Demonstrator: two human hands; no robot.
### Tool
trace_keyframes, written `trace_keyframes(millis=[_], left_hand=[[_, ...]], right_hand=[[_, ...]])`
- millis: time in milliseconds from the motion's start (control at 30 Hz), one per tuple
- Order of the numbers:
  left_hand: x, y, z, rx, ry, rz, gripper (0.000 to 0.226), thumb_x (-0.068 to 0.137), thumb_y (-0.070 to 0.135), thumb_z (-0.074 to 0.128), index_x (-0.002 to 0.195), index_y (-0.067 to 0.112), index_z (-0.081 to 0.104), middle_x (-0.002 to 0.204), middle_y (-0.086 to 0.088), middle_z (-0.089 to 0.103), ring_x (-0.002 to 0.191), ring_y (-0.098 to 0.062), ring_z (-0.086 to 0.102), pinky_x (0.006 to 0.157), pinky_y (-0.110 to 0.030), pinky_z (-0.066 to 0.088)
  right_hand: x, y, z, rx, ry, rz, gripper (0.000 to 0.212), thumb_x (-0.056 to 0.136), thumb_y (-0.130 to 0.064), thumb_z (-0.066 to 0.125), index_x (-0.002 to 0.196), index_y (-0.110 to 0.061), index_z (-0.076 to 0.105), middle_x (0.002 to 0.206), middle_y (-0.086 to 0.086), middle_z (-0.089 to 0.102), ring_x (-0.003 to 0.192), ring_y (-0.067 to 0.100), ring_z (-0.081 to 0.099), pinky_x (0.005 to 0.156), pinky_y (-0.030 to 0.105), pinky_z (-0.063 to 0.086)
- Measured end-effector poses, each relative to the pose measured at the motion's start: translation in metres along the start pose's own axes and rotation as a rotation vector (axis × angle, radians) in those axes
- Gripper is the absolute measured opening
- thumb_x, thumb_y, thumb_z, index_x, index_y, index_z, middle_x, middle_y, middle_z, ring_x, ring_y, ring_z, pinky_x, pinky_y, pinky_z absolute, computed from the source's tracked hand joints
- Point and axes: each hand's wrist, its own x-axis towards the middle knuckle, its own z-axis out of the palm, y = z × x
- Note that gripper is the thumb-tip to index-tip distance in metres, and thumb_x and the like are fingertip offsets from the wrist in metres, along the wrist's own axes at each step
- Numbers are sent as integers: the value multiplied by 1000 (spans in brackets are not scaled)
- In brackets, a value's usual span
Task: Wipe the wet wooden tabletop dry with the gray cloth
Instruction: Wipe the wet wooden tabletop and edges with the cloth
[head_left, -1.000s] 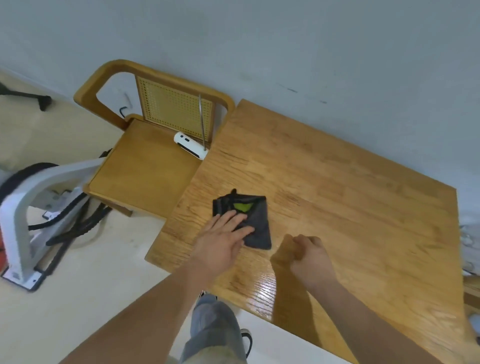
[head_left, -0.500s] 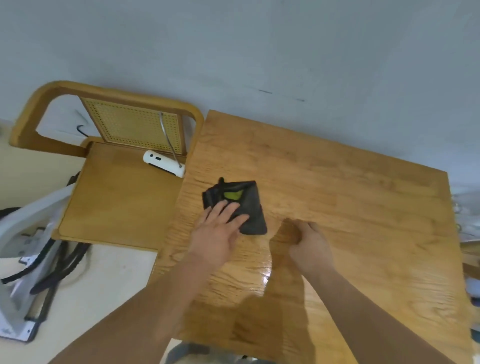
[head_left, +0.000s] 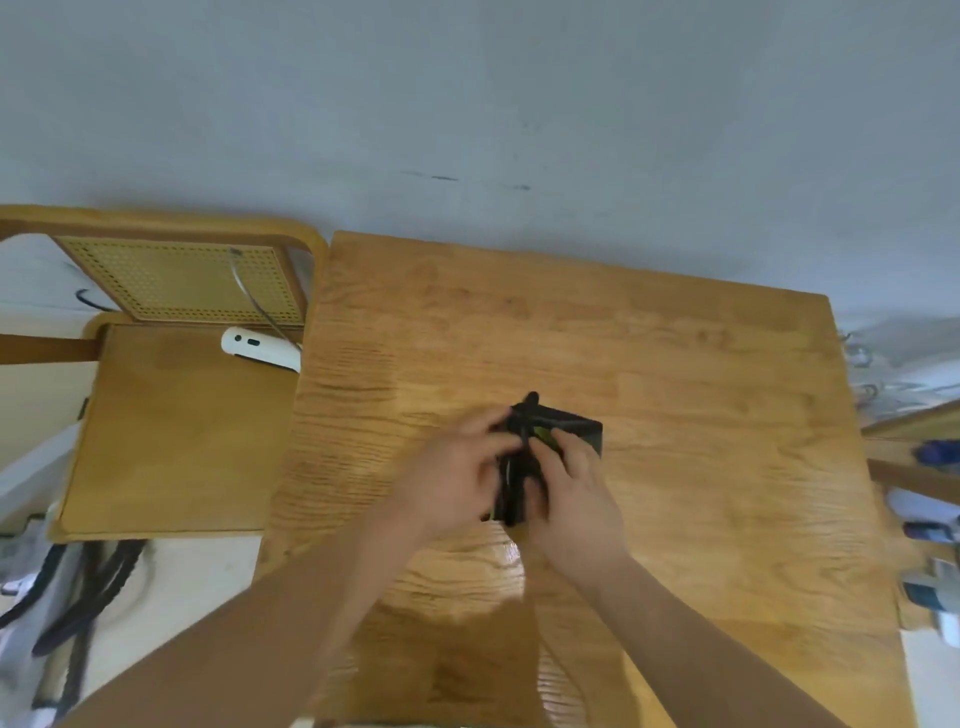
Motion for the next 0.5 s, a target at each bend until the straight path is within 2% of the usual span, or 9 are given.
trace_keyframes(millis=[67, 100, 167, 233, 367, 433, 500], left_hand=[[-1, -36, -46, 191, 124, -219, 48, 94, 19, 59, 141, 31, 60, 164, 4, 35, 150, -22, 32, 119, -44, 36], [-4, -53, -69, 295, 95, -357, 52, 95, 26, 60, 146, 30, 54, 167, 2, 28, 151, -25, 27, 119, -45, 36], [-12, -79, -104, 411, -38, -556, 67, 94, 44, 61, 156, 34, 37, 171, 3, 10, 155, -25, 17, 119, -46, 35], [-19, -93, -120, 391, -144, -579, 74, 95, 49, 61, 159, 37, 27, 172, 9, 2, 157, -17, 9, 120, -40, 31], [-22, -108, -138, 344, -164, -495, 66, 99, 37, 59, 157, 45, 29, 169, 21, 7, 155, -7, 12, 120, -31, 30], [-18, -114, -146, 411, -214, -483, 64, 101, 32, 56, 157, 46, 29, 167, 23, 12, 153, -7, 19, 117, -30, 34], [-9, -116, -157, 461, -224, -500, 59, 100, 26, 55, 152, 49, 38, 162, 22, 31, 143, -13, 41, 109, -33, 46]], right_hand=[[1, -8, 10, -89, -134, 3, 54, 106, -39, 34, 158, -22, 33, 168, -1, 18, 157, 28, -2, 125, 42, 24], [3, -12, 12, -109, -173, 13, 56, 107, -40, 30, 160, -23, 26, 170, -3, 9, 156, 26, -11, 126, 40, 19], [10, -18, 13, -138, -216, -11, 57, 108, -38, 26, 162, -22, 17, 171, -3, 0, 154, 24, -20, 127, 39, 19], [20, -27, 13, -157, -262, -83, 56, 109, -35, 24, 163, -22, 12, 171, -4, -5, 153, 22, -24, 126, 39, 19], [48, -61, 26, -196, -347, -239, 57, 110, -34, 23, 163, -20, 6, 169, -4, -14, 151, 22, -28, 128, 41, 3], [59, -89, 44, -221, -345, -342, 58, 109, -35, 20, 163, -17, 8, 169, 0, -13, 152, 25, -26, 128, 45, 0], [60, -121, 64, -209, -317, -416, 61, 106, -36, 15, 162, -15, 13, 170, 2, -9, 153, 27, -24, 127, 47, -2]])
